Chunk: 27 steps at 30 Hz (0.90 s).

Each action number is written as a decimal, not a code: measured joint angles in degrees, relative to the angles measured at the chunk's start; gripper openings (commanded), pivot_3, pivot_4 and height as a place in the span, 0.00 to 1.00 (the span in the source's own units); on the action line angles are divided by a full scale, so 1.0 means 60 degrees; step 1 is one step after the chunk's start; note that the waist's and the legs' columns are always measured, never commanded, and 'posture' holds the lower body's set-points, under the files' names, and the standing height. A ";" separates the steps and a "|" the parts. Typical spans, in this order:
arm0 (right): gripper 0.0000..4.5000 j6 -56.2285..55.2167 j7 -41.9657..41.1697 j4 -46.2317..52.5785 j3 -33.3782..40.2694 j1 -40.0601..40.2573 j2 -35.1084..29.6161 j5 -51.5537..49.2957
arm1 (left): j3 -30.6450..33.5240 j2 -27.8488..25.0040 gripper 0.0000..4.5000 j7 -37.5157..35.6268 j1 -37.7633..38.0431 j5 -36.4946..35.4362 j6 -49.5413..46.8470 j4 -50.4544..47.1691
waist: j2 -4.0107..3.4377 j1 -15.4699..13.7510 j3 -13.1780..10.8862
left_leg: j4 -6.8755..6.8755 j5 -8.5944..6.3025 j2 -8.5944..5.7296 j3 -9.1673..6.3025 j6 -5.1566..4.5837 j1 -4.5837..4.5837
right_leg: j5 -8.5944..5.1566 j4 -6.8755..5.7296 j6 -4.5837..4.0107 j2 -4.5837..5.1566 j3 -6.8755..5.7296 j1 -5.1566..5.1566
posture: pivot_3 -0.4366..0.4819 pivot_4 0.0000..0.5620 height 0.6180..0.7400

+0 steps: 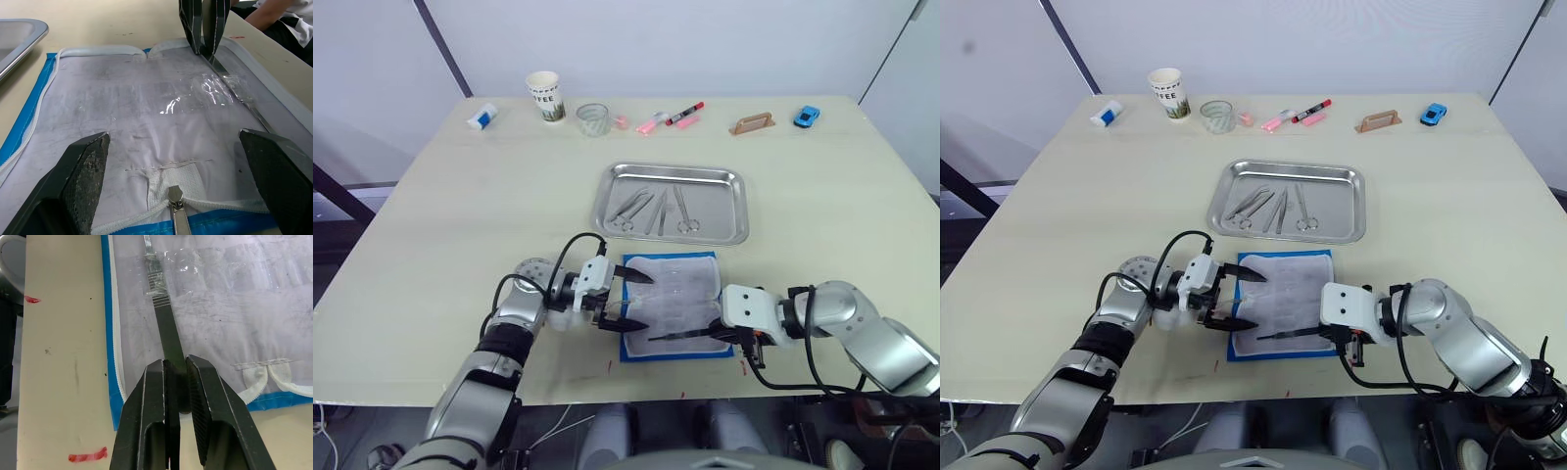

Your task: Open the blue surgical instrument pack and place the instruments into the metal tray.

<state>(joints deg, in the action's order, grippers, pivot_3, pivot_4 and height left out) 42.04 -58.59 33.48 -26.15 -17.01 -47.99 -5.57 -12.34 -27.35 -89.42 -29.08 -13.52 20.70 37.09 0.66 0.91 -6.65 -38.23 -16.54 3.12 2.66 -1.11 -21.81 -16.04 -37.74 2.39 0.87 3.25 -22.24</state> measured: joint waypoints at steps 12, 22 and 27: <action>0.02 -0.0299 -0.0412 0.0222 0.1143 0.0430 -0.1434 -0.0364 | -0.0001 0.0144 1.00 0.0025 -0.0124 0.0129 -0.0023 0.0123 | -0.0006 -0.0024 -0.0003 | -0.0002 0.0000 -0.0005 -0.0002 0.0000 -0.0005 | 0.0000 0.0002 0.0002 0.0006 -0.0005 0.0001 | 0.48 0.27 1.00; 0.02 -0.1643 -0.1010 -0.0391 0.3129 0.1741 -0.2471 -0.0927 | 0.0092 0.0134 1.00 0.0026 -0.0058 0.0143 -0.0016 0.0117 | -0.0015 -0.0014 0.0002 | -0.0001 0.0000 -0.0004 -0.0001 0.0000 0.0000 | 0.0000 0.0001 0.0002 0.0002 -0.0001 0.0003 | 0.48 0.27 1.00; 0.02 -0.1368 -0.0961 -0.0471 0.4594 0.2229 -0.2036 -0.2005 | 0.0106 0.0107 1.00 0.0025 -0.0021 0.0139 -0.0009 0.0107 | -0.0010 0.0010 0.0005 | 0.0000 0.0000 0.0000 0.0003 0.0000 0.0003 | 0.0001 0.0000 0.0003 -0.0004 0.0008 0.0006 | 0.48 0.27 1.00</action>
<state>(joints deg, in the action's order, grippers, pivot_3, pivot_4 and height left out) 33.83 -64.36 30.66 1.42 -3.63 -60.20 -17.60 -11.70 -26.71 -89.28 -29.20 -12.69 20.65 37.73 0.60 0.97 -6.62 -38.23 -16.54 3.11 2.67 -1.11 -21.78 -16.04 -37.74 2.41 0.85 3.30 -22.21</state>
